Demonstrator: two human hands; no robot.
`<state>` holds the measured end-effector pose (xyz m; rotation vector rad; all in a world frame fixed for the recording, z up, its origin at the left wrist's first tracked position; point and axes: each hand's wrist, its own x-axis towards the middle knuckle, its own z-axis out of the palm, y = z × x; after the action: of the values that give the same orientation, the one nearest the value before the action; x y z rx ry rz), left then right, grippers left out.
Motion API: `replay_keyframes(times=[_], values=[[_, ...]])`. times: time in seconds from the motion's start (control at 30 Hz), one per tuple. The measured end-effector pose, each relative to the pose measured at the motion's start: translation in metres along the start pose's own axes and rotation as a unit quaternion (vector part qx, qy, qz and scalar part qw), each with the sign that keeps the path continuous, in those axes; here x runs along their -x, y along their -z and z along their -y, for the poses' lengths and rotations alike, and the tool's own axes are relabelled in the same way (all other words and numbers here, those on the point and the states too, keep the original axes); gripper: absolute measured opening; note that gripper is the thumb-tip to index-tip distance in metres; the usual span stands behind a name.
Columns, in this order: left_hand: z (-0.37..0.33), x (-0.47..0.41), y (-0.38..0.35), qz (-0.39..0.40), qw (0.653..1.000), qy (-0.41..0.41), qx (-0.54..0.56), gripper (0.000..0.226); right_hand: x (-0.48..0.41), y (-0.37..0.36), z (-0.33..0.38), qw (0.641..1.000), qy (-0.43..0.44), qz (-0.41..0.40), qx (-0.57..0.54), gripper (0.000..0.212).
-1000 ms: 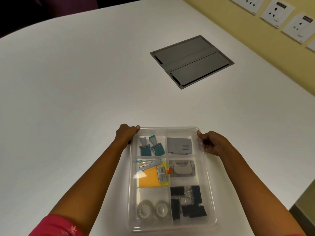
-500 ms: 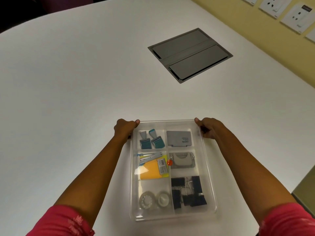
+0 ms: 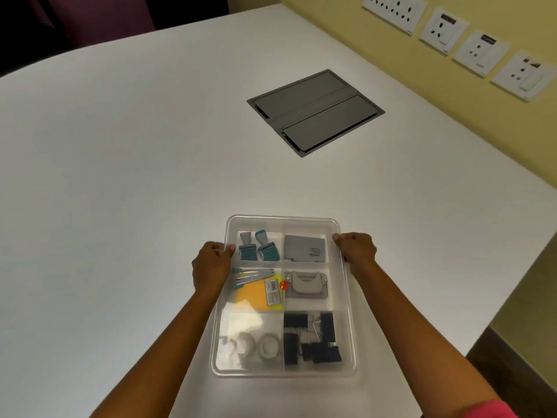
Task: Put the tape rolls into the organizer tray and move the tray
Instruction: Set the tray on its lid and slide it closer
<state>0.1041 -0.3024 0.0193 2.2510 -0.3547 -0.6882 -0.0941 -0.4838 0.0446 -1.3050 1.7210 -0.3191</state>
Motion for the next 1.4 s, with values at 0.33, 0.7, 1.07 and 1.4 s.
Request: replay_keyframes(times=[0.33,0.7,1.07,1.4], values=[[0.081,0.104,0.041,0.116,0.985,0.109,0.065,0.024,0.095,0.038,-0.104,0.992,-0.075,0.094,-0.034,0.016],[0.096,0.128,0.041,0.138,0.965,0.177,0.132,0.023,0.127,0.036,-0.140,0.986,-0.122,0.108,-0.032,0.015],[0.082,0.132,0.026,0.028,0.992,-0.088,-0.083,0.044,0.130,0.029,-0.132,0.989,0.100,0.050,0.094,0.047],[0.069,0.078,-0.007,0.027,0.949,-0.220,-0.222,0.088,0.086,-0.016,-0.111,0.898,0.335,-0.044,0.281,0.074]])
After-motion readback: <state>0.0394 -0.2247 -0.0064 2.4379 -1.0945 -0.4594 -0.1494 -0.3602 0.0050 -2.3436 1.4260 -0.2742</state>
